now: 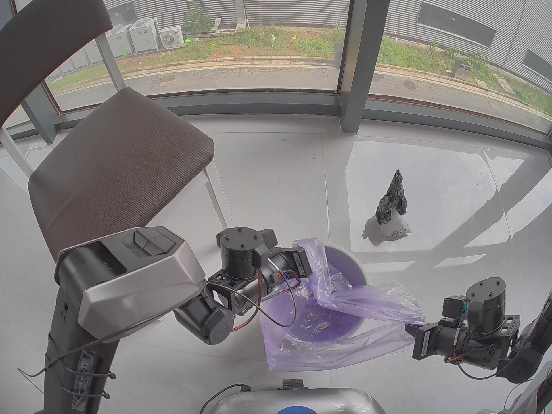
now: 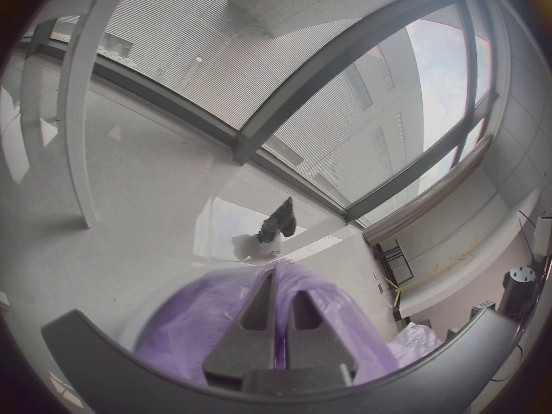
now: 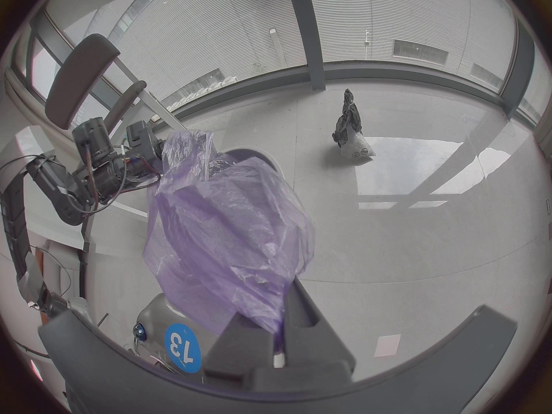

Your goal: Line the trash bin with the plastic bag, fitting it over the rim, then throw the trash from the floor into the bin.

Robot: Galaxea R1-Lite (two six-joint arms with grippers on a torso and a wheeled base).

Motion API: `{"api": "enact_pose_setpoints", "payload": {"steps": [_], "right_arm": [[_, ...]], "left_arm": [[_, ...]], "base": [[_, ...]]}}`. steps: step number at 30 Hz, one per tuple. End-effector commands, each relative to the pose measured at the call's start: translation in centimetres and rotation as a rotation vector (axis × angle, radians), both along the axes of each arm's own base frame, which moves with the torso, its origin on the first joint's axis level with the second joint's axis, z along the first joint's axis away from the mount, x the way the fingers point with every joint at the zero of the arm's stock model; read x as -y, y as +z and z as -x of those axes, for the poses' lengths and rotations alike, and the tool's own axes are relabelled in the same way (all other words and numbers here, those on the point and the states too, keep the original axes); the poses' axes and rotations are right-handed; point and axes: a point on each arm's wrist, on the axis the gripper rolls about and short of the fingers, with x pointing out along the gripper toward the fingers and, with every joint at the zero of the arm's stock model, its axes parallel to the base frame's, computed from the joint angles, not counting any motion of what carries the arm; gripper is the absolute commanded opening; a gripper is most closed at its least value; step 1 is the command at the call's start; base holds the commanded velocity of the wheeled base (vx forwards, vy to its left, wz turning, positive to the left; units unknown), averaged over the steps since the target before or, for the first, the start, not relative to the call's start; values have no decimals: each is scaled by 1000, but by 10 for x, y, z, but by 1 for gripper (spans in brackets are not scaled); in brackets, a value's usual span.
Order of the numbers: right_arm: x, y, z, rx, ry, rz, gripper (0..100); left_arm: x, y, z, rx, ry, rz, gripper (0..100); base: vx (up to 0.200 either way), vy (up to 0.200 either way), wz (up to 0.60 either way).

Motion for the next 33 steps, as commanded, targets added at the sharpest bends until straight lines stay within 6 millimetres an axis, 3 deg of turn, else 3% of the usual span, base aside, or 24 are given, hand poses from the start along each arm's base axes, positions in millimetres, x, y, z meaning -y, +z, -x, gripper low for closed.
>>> {"api": "enact_pose_setpoints", "payload": {"steps": [1, 6, 15, 21, 24, 27, 33], "right_arm": [[1, 0, -1, 5, -4, -3, 0], [6, 1, -6, 11, -40, -8, 0], [7, 7, -22, 65, -75, -32, 0], [15, 6, -55, 92, -156, -29, 0], [20, 9, -67, 80, -187, -23, 0], [24, 17, -65, 50, -192, -14, 0], [28, 33, -36, 20, -116, -31, 0]], "left_arm": [[-15, -19, -10, -35, 39, -22, 0], [-31, -23, -13, -27, 77, -17, 0], [-54, -18, 1, -26, 124, -25, 0], [-53, 4, 18, -4, 182, -19, 0], [-50, 5, 20, 0, 189, -21, 0], [-44, 5, 18, 3, 183, -22, 0], [-23, 5, 10, 10, 152, -18, 0]], "base": [[0, 0, 0], [0, 0, 0], [0, 0, 0], [0, 0, 0], [0, 0, 0], [0, 0, 0], [0, 0, 0]]}}
